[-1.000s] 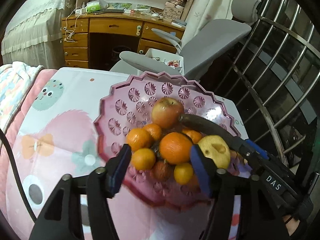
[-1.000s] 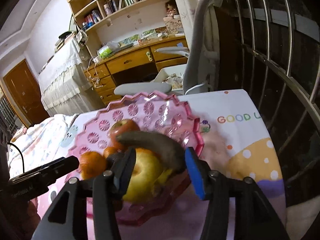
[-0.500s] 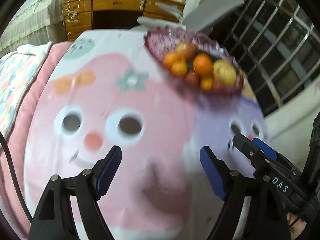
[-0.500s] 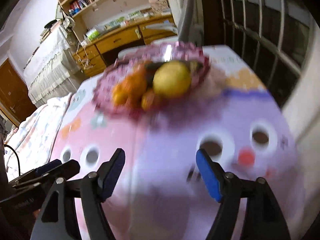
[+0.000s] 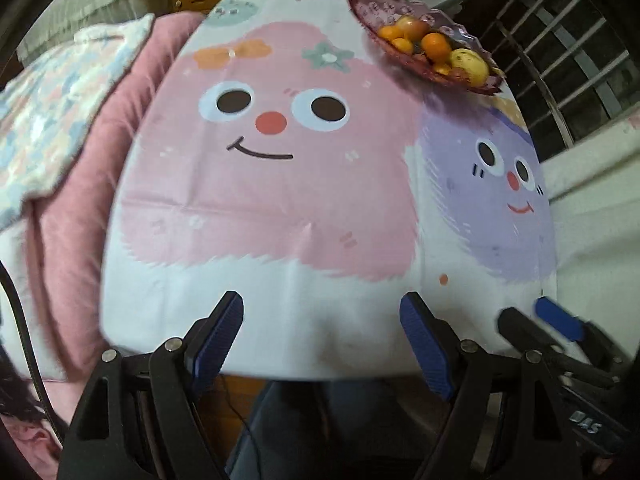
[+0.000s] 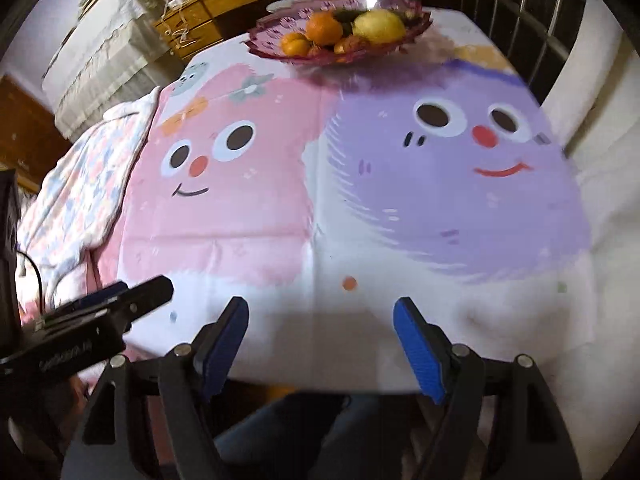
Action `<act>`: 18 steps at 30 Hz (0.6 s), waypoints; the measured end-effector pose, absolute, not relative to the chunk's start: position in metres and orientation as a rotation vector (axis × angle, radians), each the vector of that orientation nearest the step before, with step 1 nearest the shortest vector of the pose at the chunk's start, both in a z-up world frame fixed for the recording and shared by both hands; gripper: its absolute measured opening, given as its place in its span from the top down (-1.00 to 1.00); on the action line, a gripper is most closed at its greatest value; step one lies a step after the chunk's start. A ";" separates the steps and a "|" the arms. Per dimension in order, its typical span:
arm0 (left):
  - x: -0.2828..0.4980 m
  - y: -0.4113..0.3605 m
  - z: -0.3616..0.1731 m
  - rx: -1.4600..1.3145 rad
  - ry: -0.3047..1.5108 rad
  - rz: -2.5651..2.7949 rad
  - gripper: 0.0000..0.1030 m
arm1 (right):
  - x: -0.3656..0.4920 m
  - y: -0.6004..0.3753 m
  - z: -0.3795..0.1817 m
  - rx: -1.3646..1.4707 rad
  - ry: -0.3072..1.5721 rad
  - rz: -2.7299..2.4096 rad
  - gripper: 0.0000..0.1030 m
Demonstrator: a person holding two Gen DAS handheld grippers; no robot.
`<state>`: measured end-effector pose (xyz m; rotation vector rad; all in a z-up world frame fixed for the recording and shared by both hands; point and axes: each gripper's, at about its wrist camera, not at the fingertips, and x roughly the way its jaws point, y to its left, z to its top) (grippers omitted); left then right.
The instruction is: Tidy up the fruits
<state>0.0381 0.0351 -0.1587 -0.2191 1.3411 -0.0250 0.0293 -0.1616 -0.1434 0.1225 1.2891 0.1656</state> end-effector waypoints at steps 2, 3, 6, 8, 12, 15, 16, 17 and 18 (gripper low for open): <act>0.034 0.030 -0.137 -0.210 1.337 -0.030 -0.63 | 0.021 -0.167 -0.119 0.114 1.283 0.186 -0.58; 0.033 0.028 -0.126 -0.212 1.328 -0.034 -0.65 | 0.018 -0.170 -0.105 0.114 1.277 0.195 -0.61; 0.033 0.017 -0.093 -0.196 1.275 -0.053 -0.65 | 0.011 -0.175 -0.067 0.096 1.218 0.229 -0.70; 0.032 0.010 -0.069 -0.175 1.228 -0.043 -0.66 | 0.009 -0.176 -0.046 0.051 1.185 0.242 -0.73; 0.029 -0.003 -0.024 -0.123 1.134 -0.052 -0.81 | 0.003 -0.187 -0.010 0.039 1.140 0.255 -0.78; 0.025 -0.014 0.001 -0.060 1.081 -0.040 -0.82 | -0.004 -0.199 0.001 0.095 1.146 0.253 -0.84; 0.023 -0.016 0.007 -0.053 1.072 -0.042 -0.83 | -0.006 -0.203 0.002 0.104 1.153 0.235 -0.84; 0.022 -0.017 0.011 -0.052 1.065 -0.048 -0.83 | -0.008 -0.205 0.002 0.108 1.160 0.221 -0.84; 0.020 -0.019 0.015 -0.050 1.055 -0.051 -0.83 | -0.009 -0.208 0.001 0.119 1.168 0.207 -0.84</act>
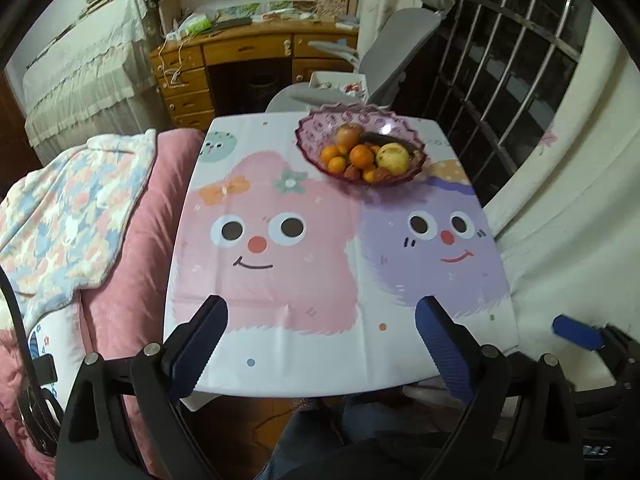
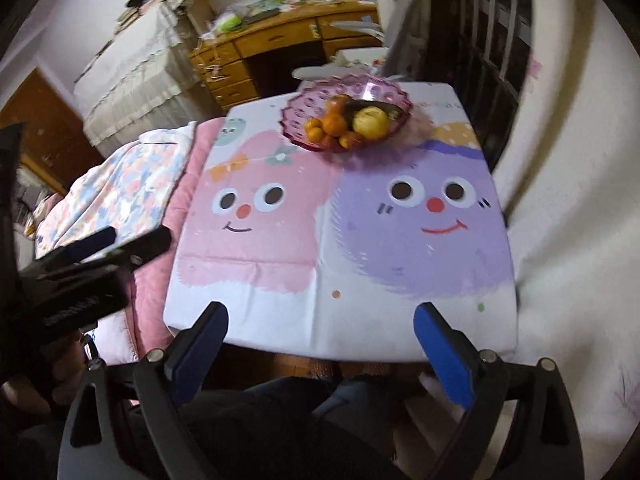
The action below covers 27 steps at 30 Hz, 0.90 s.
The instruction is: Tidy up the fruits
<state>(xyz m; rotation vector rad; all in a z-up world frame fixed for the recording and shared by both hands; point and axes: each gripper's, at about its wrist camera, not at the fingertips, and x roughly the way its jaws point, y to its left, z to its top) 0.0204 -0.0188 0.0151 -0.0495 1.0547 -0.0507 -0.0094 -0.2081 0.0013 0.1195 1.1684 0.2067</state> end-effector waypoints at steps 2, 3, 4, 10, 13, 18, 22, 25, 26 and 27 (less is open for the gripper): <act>0.020 -0.023 0.021 -0.027 1.037 -0.039 -0.83 | -0.013 -0.211 -0.001 0.152 1.171 0.179 -0.84; 0.018 -0.025 0.024 -0.015 1.026 -0.033 -0.83 | -0.014 -0.212 -0.001 0.163 1.167 0.173 -0.84; 0.017 -0.026 0.028 -0.009 1.008 -0.027 -0.83 | -0.016 -0.212 -0.002 0.172 1.160 0.174 -0.84; 0.011 -0.034 0.030 0.014 0.968 -0.017 -0.86 | -0.023 -0.206 0.006 0.144 1.084 0.167 -0.85; 0.010 -0.033 0.027 -0.002 0.975 -0.006 -0.89 | -0.023 -0.205 0.012 0.125 1.045 0.168 -0.93; 0.005 -0.029 0.027 -0.026 0.945 0.035 -0.99 | -0.022 -0.205 0.018 0.099 1.019 0.171 -1.00; 0.004 -0.030 0.026 -0.027 0.947 0.040 -0.99 | -0.019 -0.201 0.017 0.085 1.026 0.188 -1.00; 0.003 -0.030 0.024 -0.027 0.948 0.051 -0.99 | -0.017 -0.199 0.017 0.077 1.026 0.195 -1.00; 0.002 -0.030 0.022 -0.029 0.952 0.053 -0.99 | -0.016 -0.199 0.017 0.076 1.029 0.198 -1.00; 0.002 -0.030 0.021 -0.031 0.955 0.055 -0.99 | -0.016 -0.199 0.016 0.075 1.029 0.201 -1.00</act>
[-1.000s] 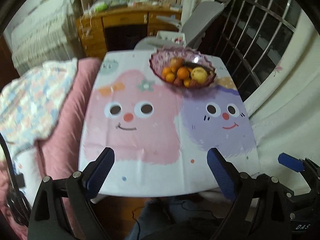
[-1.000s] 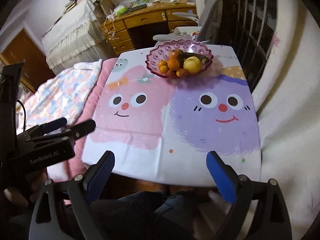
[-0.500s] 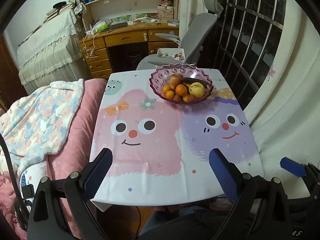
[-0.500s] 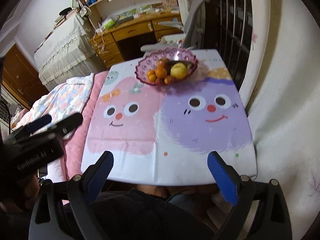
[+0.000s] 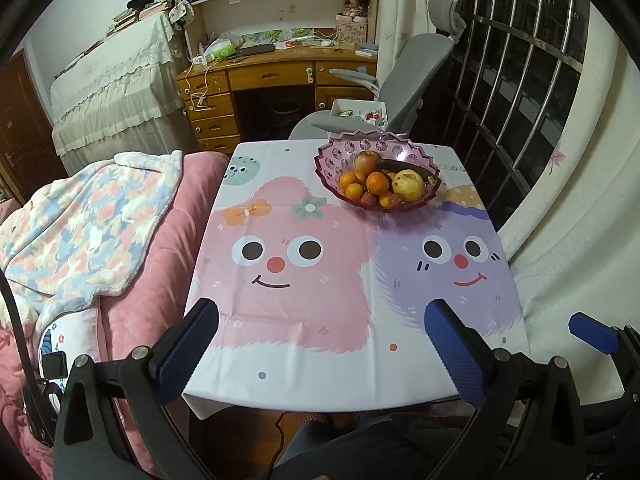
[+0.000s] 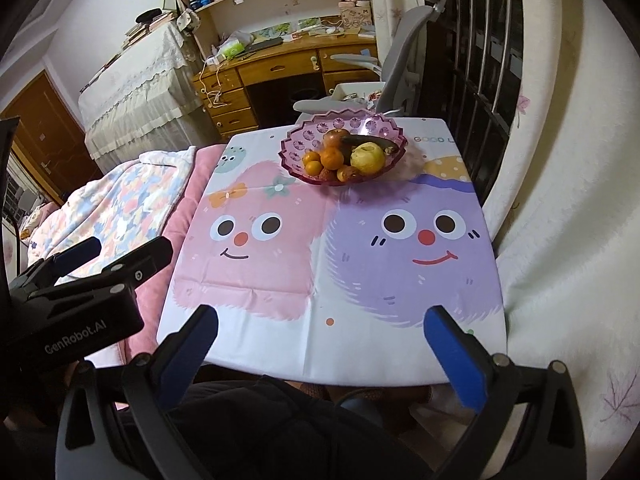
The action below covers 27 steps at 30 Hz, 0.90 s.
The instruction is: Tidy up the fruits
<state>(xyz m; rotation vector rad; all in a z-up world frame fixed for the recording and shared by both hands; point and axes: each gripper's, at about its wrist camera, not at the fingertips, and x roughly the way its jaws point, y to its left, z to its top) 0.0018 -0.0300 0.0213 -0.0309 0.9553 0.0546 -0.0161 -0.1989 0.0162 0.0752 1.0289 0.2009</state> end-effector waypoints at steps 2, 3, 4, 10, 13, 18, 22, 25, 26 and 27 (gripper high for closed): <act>0.001 -0.030 0.019 -0.032 0.965 0.059 -0.99 | -0.016 -0.198 0.016 0.070 1.026 0.203 -1.00; 0.001 -0.030 0.018 -0.034 0.970 0.060 -0.99 | -0.017 -0.198 0.016 0.066 1.025 0.205 -1.00; 0.002 -0.030 0.018 -0.034 0.973 0.060 -0.99 | -0.017 -0.197 0.016 0.063 1.024 0.205 -1.00; 0.005 -0.030 0.016 -0.038 0.990 0.060 -0.99 | -0.015 -0.197 0.017 0.055 1.027 0.201 -1.00; 0.007 -0.030 0.015 -0.039 0.997 0.057 -0.99 | -0.015 -0.199 0.016 0.054 1.034 0.198 -1.00; 0.009 -0.031 0.013 -0.042 1.004 0.052 -0.99 | -0.013 -0.200 0.015 0.051 1.040 0.194 -1.00; 0.010 -0.031 0.013 -0.041 1.003 0.052 -0.99 | -0.012 -0.200 0.015 0.052 1.041 0.194 -1.00; 0.010 -0.032 0.013 -0.041 1.004 0.054 -0.99 | -0.012 -0.200 0.014 0.052 1.041 0.194 -1.00; 0.010 -0.032 0.013 -0.041 1.005 0.053 -0.99 | -0.011 -0.201 0.014 0.052 1.042 0.194 -1.00; 0.010 -0.032 0.013 -0.041 1.005 0.053 -0.99 | -0.012 -0.200 0.015 0.052 1.042 0.194 -1.00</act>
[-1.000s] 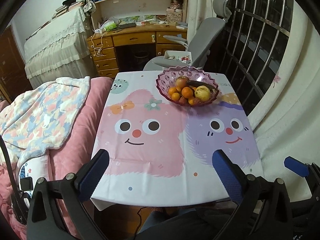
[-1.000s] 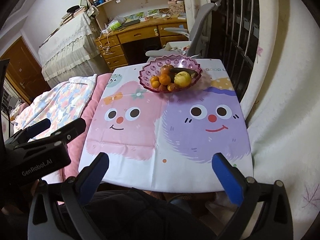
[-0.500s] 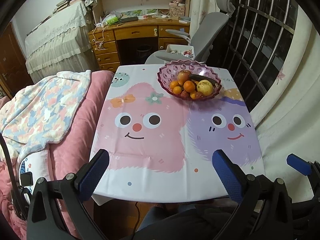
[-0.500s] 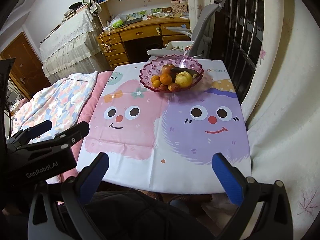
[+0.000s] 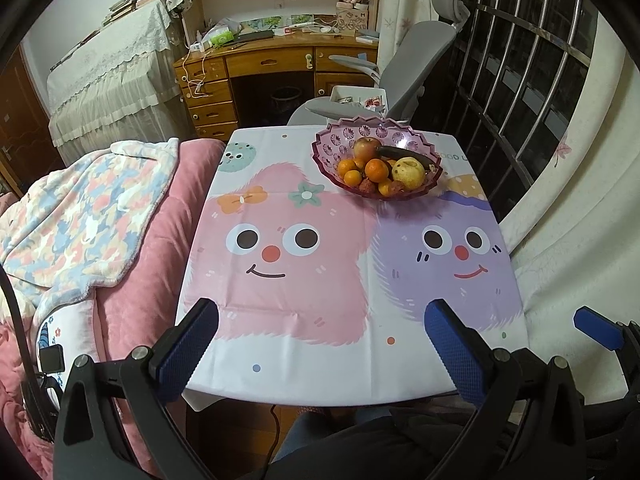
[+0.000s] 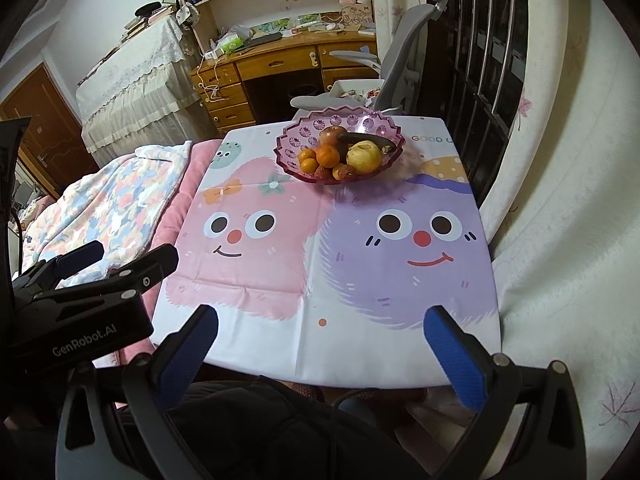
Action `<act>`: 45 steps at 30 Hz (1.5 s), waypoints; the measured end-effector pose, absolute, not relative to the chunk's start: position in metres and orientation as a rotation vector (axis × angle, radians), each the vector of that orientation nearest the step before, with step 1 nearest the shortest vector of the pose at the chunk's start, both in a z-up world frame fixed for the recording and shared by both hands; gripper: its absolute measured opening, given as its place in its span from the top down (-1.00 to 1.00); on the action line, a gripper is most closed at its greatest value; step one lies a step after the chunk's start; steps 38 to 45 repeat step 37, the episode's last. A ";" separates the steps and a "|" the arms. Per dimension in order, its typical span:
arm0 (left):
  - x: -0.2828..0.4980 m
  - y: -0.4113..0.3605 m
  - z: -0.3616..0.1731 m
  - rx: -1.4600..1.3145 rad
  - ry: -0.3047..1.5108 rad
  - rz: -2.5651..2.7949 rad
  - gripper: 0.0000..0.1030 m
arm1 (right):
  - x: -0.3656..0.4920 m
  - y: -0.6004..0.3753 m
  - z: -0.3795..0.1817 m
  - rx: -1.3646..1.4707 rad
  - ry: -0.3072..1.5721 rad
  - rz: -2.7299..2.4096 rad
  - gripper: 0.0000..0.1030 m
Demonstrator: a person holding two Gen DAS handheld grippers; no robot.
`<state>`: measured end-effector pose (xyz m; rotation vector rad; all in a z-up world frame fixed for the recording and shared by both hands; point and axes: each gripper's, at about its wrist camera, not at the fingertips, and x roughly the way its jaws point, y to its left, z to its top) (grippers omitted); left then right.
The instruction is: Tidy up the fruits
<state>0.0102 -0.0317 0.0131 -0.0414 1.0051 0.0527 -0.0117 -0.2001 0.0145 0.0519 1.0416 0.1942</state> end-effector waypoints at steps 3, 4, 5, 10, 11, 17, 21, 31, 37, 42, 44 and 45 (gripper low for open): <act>0.010 -0.032 0.013 -0.041 1.004 0.054 -0.99 | -0.012 -0.200 0.014 0.052 1.042 0.195 -1.00; 0.010 -0.032 0.013 -0.041 1.006 0.053 -0.99 | -0.012 -0.200 0.014 0.052 1.042 0.195 -1.00; 0.010 -0.032 0.013 -0.042 1.007 0.053 -0.99 | -0.011 -0.200 0.014 0.052 1.042 0.194 -1.00; 0.012 -0.030 0.013 -0.042 1.011 0.050 -0.99 | -0.011 -0.200 0.013 0.051 1.044 0.193 -1.00; 0.012 -0.030 0.012 -0.043 1.014 0.049 -0.99 | -0.011 -0.200 0.013 0.051 1.045 0.192 -1.00; 0.014 -0.027 0.011 -0.041 1.020 0.049 -0.99 | -0.010 -0.199 0.010 0.053 1.051 0.191 -1.00; 0.014 -0.026 0.010 -0.042 1.022 0.048 -0.99 | -0.010 -0.199 0.011 0.053 1.051 0.191 -1.00; 0.017 -0.022 0.005 -0.037 1.040 0.044 -0.99 | -0.011 -0.199 0.008 0.052 1.057 0.190 -1.00; 0.018 -0.021 0.004 -0.034 1.042 0.045 -0.99 | -0.009 -0.200 0.009 0.052 1.057 0.188 -1.00; 0.018 -0.021 0.004 -0.034 1.042 0.045 -0.99 | -0.009 -0.200 0.009 0.052 1.057 0.188 -1.00; 0.018 -0.021 0.004 -0.034 1.042 0.045 -0.99 | -0.009 -0.200 0.009 0.052 1.057 0.188 -1.00; 0.018 -0.021 0.004 -0.034 1.042 0.045 -0.99 | -0.009 -0.200 0.009 0.052 1.057 0.188 -1.00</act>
